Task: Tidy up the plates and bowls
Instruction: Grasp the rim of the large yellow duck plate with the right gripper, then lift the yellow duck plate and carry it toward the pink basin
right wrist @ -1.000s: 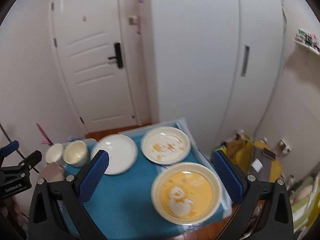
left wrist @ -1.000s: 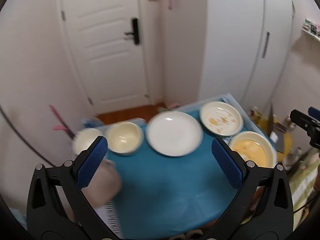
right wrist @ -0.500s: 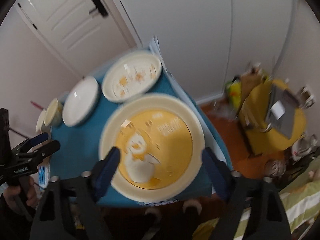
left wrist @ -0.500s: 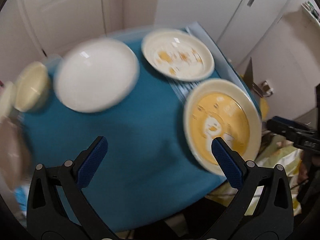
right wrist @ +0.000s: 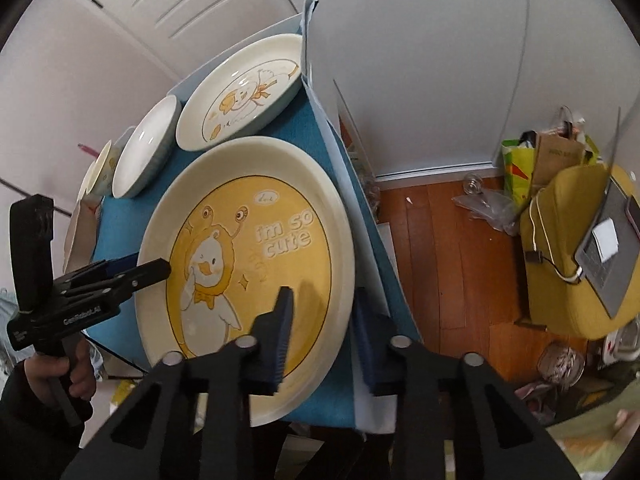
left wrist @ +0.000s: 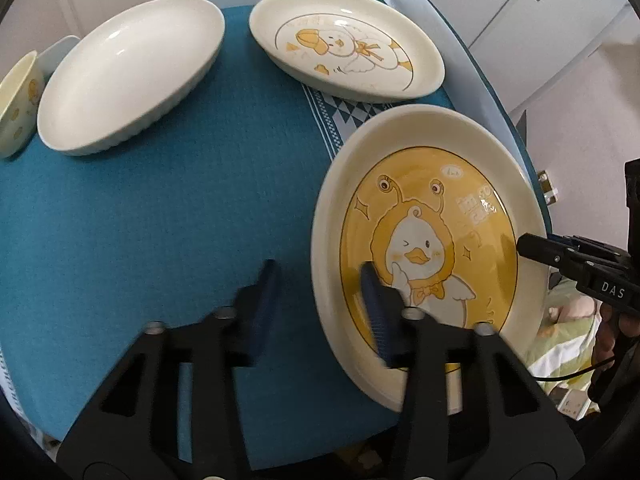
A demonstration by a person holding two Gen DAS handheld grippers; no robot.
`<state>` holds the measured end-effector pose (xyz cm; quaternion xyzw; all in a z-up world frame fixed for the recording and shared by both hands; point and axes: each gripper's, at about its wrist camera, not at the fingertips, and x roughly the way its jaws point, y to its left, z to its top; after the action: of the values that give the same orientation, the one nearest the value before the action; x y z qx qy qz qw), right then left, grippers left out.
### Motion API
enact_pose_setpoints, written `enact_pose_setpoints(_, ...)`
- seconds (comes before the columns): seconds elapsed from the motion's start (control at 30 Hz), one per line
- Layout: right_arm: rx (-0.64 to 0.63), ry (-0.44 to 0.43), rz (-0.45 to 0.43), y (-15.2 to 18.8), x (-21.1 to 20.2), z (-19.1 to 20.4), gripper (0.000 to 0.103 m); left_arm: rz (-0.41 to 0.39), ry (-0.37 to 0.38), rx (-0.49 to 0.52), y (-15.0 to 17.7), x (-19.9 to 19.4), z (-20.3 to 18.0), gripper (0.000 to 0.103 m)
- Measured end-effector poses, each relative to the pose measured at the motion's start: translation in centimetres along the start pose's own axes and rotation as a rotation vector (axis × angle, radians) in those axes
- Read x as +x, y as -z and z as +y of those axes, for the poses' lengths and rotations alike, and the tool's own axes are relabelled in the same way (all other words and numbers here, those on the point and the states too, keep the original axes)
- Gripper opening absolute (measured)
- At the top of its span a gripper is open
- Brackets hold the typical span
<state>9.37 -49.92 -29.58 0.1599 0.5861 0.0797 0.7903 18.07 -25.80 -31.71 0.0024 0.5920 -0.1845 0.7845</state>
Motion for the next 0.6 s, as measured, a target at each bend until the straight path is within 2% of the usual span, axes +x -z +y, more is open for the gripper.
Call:
enact_pose_setpoints(0.13, -0.025, 0.003, -0.001, -0.17, 0.36, -0.21, 0.015, -0.014, 0.007, 0.001, 0.29, -0.21, -0.28, 0.020)
enact_pose_setpoints(0.4, -0.061, 0.011, -0.008, -0.12, 0.26, 0.11, 0.015, -0.032, -0.038, 0.027, 0.55, -0.66, -0.82, 0.020)
enact_pose_setpoints(0.6, -0.101, 0.027, -0.035, -0.17, -0.20, 0.46, 0.015, -0.052, -0.034, 0.026, 0.53, -0.63, -0.78, 0.020)
